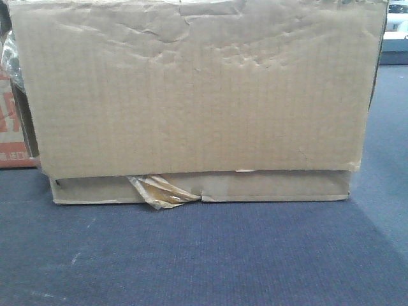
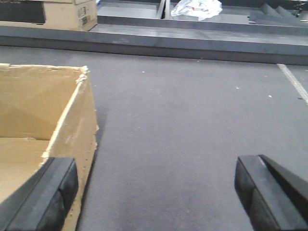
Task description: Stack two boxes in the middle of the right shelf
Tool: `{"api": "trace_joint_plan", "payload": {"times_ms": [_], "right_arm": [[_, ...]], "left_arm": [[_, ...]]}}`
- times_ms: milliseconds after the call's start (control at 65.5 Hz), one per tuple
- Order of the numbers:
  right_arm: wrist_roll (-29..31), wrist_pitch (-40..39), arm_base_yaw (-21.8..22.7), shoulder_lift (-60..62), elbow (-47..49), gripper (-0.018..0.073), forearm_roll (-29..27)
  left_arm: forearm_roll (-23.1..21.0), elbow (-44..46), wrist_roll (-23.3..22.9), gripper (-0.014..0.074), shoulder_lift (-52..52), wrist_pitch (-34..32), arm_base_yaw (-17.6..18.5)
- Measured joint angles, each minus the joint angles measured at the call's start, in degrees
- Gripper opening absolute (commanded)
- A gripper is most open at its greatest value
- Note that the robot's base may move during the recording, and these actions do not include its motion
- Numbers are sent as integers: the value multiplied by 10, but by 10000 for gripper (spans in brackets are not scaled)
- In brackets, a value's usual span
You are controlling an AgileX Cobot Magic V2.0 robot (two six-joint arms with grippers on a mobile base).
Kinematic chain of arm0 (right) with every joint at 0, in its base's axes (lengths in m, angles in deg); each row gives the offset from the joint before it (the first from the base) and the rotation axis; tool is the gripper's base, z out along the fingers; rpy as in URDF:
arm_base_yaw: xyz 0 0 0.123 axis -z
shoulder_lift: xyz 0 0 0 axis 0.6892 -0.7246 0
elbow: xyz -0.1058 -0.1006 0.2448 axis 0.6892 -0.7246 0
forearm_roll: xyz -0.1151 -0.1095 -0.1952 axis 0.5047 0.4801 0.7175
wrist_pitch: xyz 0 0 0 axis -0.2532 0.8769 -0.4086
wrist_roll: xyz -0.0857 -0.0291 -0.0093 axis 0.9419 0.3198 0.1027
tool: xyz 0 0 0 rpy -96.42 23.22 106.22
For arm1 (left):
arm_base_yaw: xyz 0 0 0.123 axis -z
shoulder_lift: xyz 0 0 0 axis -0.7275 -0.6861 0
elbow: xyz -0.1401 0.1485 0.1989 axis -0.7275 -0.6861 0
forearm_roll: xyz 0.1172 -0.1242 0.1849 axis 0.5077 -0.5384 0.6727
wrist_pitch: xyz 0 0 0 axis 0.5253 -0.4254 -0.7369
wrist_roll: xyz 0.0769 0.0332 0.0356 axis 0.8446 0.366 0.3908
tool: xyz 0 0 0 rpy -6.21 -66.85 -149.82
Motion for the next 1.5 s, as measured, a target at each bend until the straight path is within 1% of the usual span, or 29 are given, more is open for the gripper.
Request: {"api": "trace_joint_plan", "payload": {"times_ms": [61, 138, 260, 336, 458, 688, 764, 825, 871, 947, 978, 1054, 1069, 1085, 1115, 1131, 1161, 1192, 1314, 1497], "right_arm": [[0, -3, -3, 0, 0, 561, 0], [0, -5, -5, 0, 0, 561, 0], [0, -5, -5, 0, 0, 561, 0], [0, -5, -5, -1, 0, 561, 0], [0, -5, -5, -1, 0, 561, 0], [0, -5, -5, -1, 0, 561, 0], [0, -5, -5, -1, 0, 561, 0], [0, -5, -5, -1, 0, 561, 0], [0, -5, -5, -1, 0, 561, 0], [-1, -5, -5, -1, 0, 561, 0], [-1, -5, -5, -1, 0, 561, 0], [-1, -5, -5, -1, 0, 561, 0], [-1, -5, -5, -1, 0, 561, 0], [-1, -5, -5, -1, 0, 561, 0], [-1, -5, -5, -1, 0, 561, 0], [-1, -5, -5, -1, 0, 561, 0], [-1, -5, -5, -1, 0, 561, 0], [-1, -5, -5, -1, 0, 561, 0], [-1, -5, -5, -1, 0, 561, 0], [-1, -5, -5, -1, 0, 561, 0]], "left_arm": [[1, 39, 16, 569, -42, 25, -21], [2, 71, 35, 569, -81, 36, -43], [1, 91, 62, 569, -132, 41, -68], [0, 92, 70, 569, -154, 44, -78], [-1, 92, 75, 569, -192, 45, -81], [-2, 92, 79, 569, -246, 24, -83], [-6, 92, 79, 552, -254, 19, -83], [-10, 92, 79, 516, -257, 14, -83], [-15, 92, 79, 472, -258, 12, -84], [-24, 93, 79, 356, -259, 7, -84], [-25, 94, 79, 304, -260, 7, -84], [-28, 95, 79, 131, -264, 6, -84], [-28, 95, 79, 115, -264, 6, -84], [-28, 95, 79, 66, -265, 6, -84], [-28, 95, 79, -1, -265, 6, -84], [-28, 95, 79, -52, -266, 6, -84], [-29, 95, 79, -103, -266, 8, -84], [-35, 95, 79, -110, -266, 9, -84], [-35, 96, 77, -111, -266, 10, -84], [-35, 99, 62, -111, -255, 24, -84]]}}
